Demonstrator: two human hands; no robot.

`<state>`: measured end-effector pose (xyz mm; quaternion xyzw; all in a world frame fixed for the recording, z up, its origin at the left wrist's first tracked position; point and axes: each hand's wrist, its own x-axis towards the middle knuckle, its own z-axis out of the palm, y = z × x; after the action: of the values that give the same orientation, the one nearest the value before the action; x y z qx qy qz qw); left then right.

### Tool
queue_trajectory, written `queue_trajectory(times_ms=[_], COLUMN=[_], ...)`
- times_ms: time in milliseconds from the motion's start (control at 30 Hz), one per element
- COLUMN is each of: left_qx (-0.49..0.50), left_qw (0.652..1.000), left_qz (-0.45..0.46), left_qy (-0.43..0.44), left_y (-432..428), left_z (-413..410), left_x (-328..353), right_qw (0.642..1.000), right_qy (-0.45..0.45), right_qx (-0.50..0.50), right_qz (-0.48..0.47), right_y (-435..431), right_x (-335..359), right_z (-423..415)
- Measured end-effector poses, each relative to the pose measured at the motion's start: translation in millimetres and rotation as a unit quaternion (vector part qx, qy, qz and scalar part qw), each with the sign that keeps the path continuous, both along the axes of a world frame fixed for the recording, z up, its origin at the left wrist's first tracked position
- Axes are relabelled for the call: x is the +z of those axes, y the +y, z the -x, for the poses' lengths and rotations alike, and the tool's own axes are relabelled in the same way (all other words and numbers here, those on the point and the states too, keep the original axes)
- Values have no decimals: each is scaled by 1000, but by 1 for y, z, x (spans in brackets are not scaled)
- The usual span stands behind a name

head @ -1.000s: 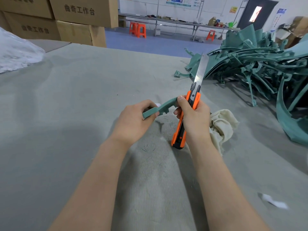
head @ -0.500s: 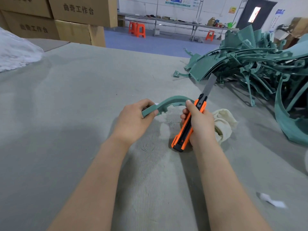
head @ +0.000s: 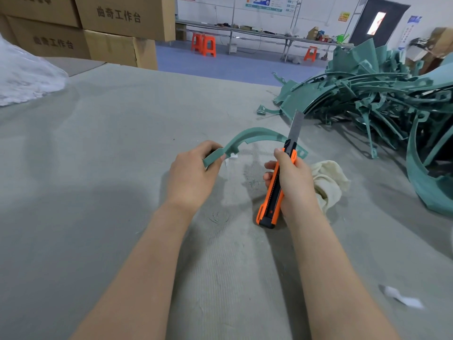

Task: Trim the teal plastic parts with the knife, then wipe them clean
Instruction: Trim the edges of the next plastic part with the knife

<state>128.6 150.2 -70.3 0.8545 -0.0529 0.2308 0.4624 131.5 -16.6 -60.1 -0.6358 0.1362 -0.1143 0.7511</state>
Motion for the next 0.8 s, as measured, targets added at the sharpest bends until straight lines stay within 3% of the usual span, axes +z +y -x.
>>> queue_trajectory(times_ms=[67,233,467,800], left_qx=[-3,-25,-29,-36], left_qw=[1000,999,999,998], left_qz=[-7,-12,5,10], left_qy=[10,30,38,45], left_y=[-1,-2,-2,0], left_z=[-1,-1,-2,-1], left_x=[-1,-2,-2,-1], right_qw=[1000,996,987,975], right_qy=[-2,-31,70,45], right_qx=[2,43,100,124], right_qz=[-12,68,109,180], right_y=[0,1,-4,4], right_x=[1,2,10,5], right_z=[0,5,9,11])
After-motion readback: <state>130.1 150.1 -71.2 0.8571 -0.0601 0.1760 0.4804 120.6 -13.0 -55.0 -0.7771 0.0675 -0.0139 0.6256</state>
